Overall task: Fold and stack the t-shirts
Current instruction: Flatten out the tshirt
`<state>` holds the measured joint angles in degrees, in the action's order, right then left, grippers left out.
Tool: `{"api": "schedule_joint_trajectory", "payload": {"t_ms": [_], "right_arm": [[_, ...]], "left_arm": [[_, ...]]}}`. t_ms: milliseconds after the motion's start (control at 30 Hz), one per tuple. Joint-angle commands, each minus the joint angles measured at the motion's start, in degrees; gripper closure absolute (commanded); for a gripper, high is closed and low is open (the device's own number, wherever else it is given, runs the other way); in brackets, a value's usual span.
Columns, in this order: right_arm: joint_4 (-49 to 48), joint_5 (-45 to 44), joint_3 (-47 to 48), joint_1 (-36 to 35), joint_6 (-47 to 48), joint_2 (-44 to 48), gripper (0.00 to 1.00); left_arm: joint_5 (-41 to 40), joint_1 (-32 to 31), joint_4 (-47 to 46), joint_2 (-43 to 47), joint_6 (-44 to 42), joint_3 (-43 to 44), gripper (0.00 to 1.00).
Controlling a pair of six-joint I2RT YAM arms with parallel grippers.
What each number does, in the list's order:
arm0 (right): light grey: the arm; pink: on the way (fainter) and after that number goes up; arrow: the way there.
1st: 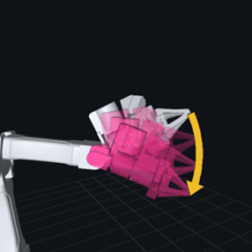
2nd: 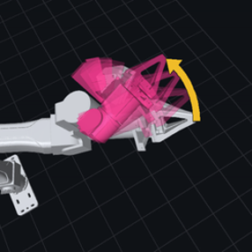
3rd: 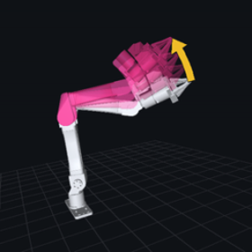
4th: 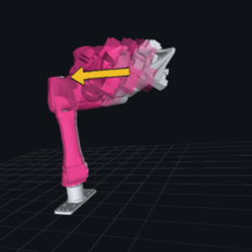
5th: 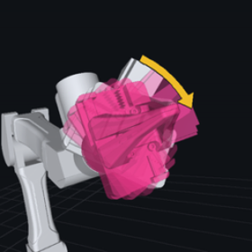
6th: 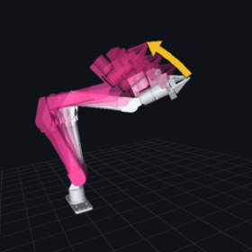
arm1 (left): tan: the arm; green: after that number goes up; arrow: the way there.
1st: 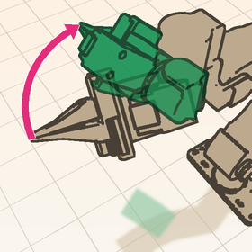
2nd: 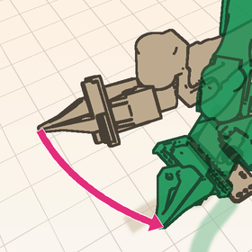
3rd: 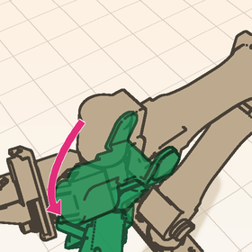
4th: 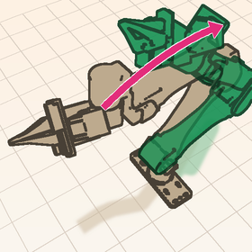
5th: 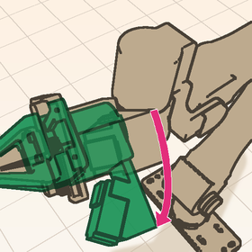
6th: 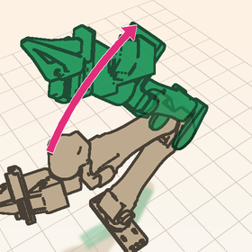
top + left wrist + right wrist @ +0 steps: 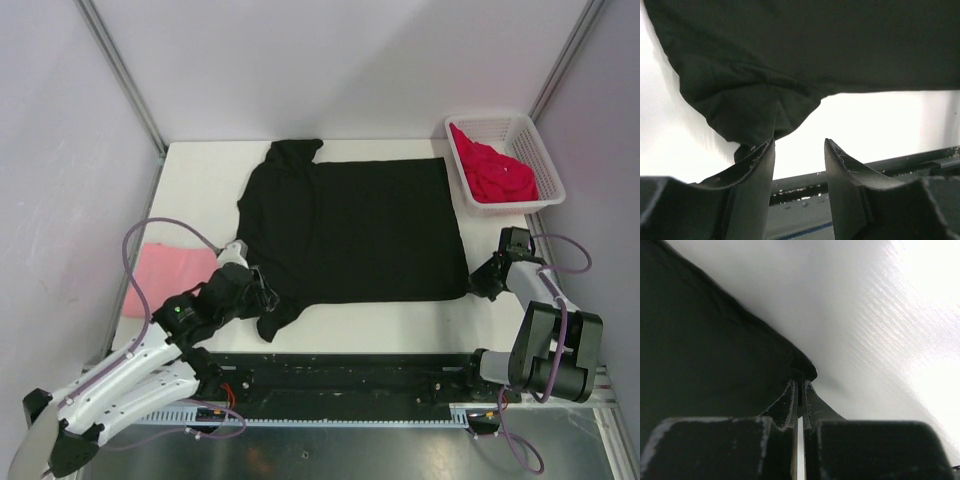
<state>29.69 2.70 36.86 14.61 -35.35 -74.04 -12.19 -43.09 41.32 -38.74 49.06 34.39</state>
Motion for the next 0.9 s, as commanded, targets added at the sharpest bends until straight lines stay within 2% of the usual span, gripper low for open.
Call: {"api": "schedule_joint_trajectory", "payload": {"t_ms": [0,200,367,567,867], "right_arm": [[-1.9,-1.0,1.3,-1.3,0.4,-0.3,1.00],[-2.2,-1.7,1.5,-1.7,0.4,-1.3,1.00],[-2.1,-2.0,1.5,-2.2,0.4,-1.3,1.00],[-1.8,-2.1,1.5,-2.3,0.8,-1.3,1.00],[-1.5,-1.8,1.5,-2.4,1.2,-1.0,1.00]], "left_arm": [[-11.6,-2.8,3.5,-2.5,0.6,3.5,0.52],[-13.0,-9.9,3.2,-10.2,0.1,5.2,0.64],[-11.9,-15.5,1.7,-15.7,4.6,2.6,0.65],[-9.8,-16.3,-4.3,-18.8,4.2,-0.3,0.61],[-7.4,-16.2,-11.0,-26.7,2.2,-2.0,0.62]]}}
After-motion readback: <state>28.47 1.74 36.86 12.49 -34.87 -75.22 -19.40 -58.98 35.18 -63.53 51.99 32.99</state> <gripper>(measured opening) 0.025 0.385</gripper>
